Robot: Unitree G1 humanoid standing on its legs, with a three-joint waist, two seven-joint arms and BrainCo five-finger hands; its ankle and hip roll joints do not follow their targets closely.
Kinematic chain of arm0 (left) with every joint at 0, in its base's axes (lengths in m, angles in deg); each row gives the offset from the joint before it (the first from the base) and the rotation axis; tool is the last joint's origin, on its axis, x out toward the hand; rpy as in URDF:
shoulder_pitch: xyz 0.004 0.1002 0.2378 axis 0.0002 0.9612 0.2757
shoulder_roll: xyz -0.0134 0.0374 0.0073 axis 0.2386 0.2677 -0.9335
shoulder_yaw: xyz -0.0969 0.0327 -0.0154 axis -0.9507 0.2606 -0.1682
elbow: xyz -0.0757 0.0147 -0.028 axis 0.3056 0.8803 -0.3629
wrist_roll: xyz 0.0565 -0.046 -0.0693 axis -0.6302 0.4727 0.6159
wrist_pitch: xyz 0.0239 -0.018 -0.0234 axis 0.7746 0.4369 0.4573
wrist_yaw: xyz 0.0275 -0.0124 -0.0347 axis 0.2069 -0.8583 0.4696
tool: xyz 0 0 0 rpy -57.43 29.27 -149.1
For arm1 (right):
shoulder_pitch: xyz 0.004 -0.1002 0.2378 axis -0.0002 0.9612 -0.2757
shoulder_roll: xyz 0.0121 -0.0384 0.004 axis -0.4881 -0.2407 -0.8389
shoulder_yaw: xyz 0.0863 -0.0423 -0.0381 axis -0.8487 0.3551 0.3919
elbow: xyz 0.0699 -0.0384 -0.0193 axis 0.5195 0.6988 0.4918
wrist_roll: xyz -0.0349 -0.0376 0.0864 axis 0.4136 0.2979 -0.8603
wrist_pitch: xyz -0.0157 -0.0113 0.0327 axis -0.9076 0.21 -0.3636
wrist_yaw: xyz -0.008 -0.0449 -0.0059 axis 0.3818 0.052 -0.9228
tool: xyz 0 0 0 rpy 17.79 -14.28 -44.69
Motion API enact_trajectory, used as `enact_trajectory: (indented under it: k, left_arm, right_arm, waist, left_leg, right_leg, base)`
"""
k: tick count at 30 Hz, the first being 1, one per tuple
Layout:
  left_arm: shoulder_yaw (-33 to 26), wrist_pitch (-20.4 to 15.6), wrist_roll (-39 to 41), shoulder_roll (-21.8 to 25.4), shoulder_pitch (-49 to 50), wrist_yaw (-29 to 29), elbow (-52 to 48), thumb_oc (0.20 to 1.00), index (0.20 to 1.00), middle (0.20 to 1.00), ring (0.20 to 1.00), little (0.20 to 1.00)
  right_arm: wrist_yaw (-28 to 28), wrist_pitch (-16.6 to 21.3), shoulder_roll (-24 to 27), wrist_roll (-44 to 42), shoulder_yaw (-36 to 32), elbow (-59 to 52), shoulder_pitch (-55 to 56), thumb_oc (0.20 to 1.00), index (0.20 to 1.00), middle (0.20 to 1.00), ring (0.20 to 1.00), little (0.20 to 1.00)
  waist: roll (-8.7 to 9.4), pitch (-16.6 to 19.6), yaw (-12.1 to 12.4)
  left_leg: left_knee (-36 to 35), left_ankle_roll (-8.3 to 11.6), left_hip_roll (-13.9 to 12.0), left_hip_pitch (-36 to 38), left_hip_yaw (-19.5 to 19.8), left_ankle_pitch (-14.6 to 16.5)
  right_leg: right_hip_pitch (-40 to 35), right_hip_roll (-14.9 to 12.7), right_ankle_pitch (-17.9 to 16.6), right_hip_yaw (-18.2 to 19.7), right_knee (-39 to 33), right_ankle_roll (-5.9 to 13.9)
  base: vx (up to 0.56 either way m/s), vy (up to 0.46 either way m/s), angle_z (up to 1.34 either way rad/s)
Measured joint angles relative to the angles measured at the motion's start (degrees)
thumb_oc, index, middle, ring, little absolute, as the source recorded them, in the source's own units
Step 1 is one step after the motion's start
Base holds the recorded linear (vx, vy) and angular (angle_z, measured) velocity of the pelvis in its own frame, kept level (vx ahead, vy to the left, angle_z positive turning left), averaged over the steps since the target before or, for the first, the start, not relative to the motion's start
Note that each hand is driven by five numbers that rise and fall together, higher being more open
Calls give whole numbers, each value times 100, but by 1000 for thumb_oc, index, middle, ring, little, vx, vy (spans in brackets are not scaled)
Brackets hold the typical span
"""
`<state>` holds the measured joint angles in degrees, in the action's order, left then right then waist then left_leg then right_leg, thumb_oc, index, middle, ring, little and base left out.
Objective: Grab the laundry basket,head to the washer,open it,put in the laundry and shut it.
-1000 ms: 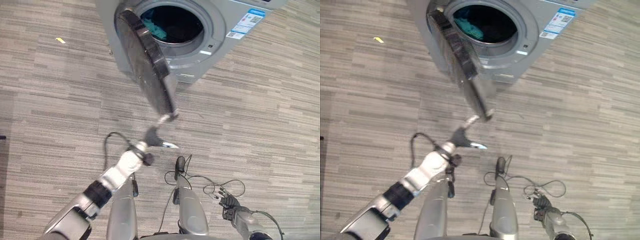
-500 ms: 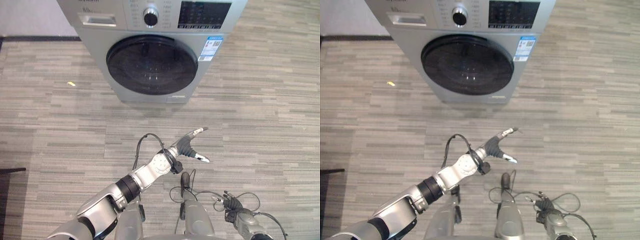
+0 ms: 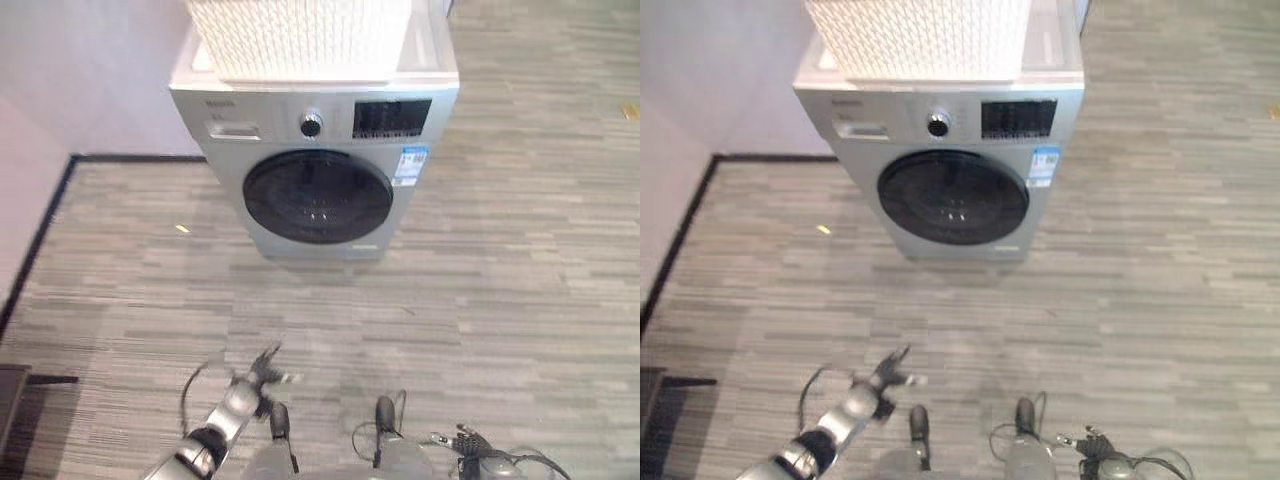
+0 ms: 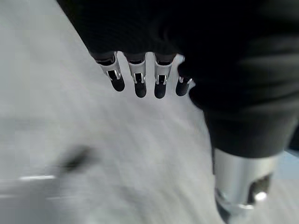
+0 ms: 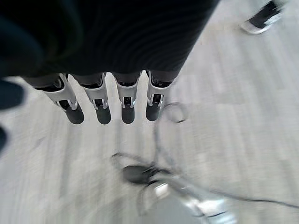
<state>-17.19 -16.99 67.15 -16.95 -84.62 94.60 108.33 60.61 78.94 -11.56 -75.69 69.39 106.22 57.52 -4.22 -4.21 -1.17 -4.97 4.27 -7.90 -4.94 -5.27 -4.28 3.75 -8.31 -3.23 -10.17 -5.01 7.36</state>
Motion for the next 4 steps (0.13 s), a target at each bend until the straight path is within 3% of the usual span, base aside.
enact_trajectory:
  k: [4]
  left_arm:
    - [-787,19,-62,12,408,-50,649,1000,1000,1000,1000,1000]
  right_arm:
    - [19,-3,-83,108,-93,27,-166,1000,1000,1000,1000,1000]
  waist:
    - [24,414,85]
  left_leg:
    - [8,-6,-10,186,21,144]
  right_leg:
    - [-237,12,125,-84,-34,10]
  base:
    - [42,4,11]
